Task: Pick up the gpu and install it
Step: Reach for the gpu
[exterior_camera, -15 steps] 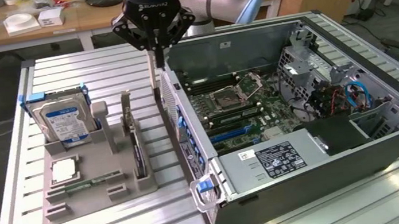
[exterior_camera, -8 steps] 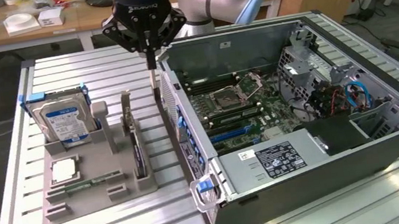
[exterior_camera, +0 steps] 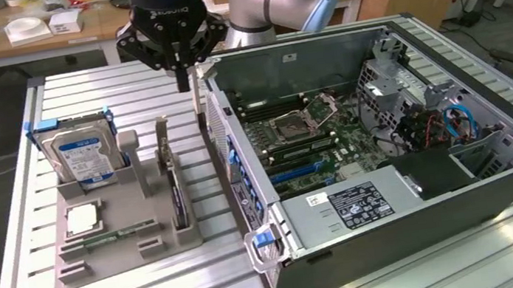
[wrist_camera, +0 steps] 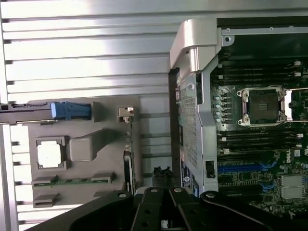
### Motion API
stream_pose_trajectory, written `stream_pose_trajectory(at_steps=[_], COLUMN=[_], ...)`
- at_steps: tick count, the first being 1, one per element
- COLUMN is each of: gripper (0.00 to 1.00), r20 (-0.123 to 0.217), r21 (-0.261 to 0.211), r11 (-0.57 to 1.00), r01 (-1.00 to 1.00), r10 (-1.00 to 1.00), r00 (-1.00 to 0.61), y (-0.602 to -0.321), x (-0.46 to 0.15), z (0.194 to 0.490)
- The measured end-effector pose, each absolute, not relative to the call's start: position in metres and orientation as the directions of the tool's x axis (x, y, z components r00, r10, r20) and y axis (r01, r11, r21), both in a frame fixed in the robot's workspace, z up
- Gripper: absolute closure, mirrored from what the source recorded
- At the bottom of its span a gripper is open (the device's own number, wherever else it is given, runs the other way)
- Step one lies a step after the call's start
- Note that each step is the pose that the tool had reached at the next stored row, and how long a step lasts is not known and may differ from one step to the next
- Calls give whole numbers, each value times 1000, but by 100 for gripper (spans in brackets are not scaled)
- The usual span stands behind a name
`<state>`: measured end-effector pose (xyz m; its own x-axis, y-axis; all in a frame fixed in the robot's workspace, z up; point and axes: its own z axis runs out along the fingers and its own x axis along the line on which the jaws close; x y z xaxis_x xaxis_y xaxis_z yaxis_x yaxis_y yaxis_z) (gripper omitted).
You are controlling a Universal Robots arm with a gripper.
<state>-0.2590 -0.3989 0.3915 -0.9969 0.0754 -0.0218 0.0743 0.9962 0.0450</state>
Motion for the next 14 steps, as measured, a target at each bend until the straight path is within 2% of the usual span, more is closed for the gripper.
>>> stream_pose_trajectory(at_steps=[14], gripper=[90], r20=[-21], r21=[45], r11=[996], r01=[74], r10=[75], r00=[-997], y=[-399], x=[-292], z=[391])
